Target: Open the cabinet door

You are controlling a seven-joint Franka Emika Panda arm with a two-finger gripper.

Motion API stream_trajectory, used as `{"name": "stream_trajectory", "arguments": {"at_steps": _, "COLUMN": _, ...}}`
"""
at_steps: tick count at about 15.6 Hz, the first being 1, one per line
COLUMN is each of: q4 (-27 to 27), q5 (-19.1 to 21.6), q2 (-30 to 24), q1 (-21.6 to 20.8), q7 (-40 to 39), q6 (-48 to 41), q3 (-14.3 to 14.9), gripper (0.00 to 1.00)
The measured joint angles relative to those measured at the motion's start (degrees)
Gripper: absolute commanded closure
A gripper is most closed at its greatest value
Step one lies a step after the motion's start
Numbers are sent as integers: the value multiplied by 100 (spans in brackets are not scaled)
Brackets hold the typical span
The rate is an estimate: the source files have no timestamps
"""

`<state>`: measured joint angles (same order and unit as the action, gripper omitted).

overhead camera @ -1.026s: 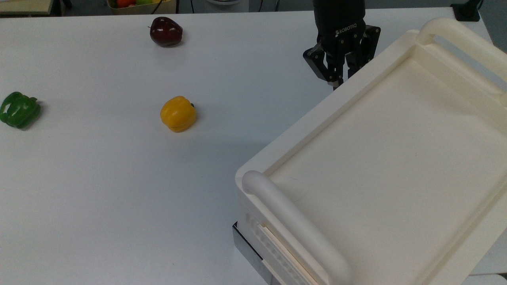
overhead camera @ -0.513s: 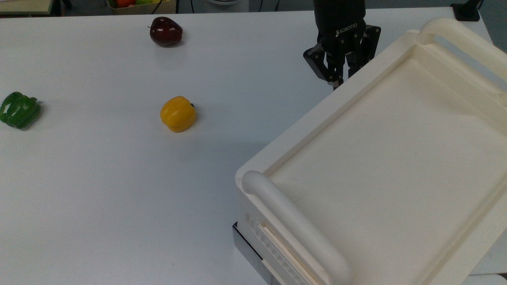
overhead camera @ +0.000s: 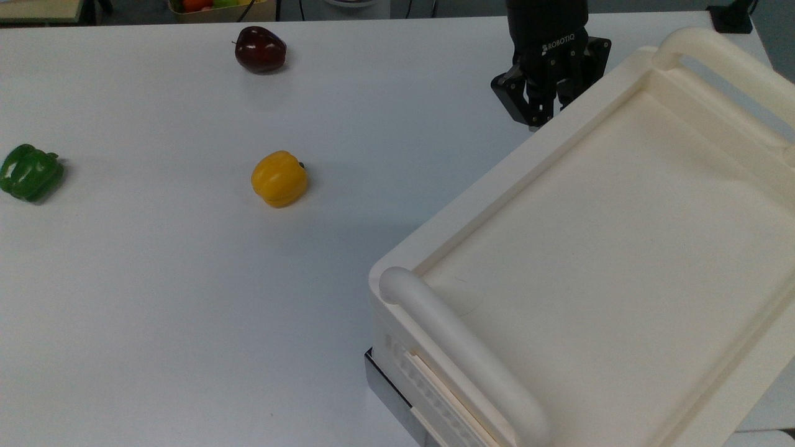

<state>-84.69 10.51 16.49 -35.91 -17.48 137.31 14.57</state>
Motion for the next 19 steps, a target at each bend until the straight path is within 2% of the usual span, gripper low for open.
{"name": "stream_trajectory", "arguments": {"at_steps": 3, "q4": 1, "q5": 0, "q2": 0, "q1": 0, "q7": 0, "q6": 6, "q3": 1, "gripper": 70}}
{"name": "stream_trajectory", "arguments": {"at_steps": 5, "q4": -2, "q5": 0, "q2": 4, "q1": -1, "q7": 0, "q6": 43, "q3": 3, "gripper": 81}}
{"name": "stream_trajectory", "arguments": {"at_steps": 8, "q4": -20, "q5": 0, "q2": 19, "q1": -2, "q7": 0, "q6": 237, "q3": 6, "gripper": 90}}
{"name": "stream_trajectory", "arguments": {"at_steps": 9, "q4": -26, "q5": 7, "q2": 25, "q1": -2, "q7": 0, "q6": 301, "q3": 31, "gripper": 99}}
{"name": "stream_trajectory", "arguments": {"at_steps": 19, "q4": -98, "q5": 39, "q2": -21, "q1": -14, "q7": 41, "q6": 298, "q3": 58, "gripper": 100}}
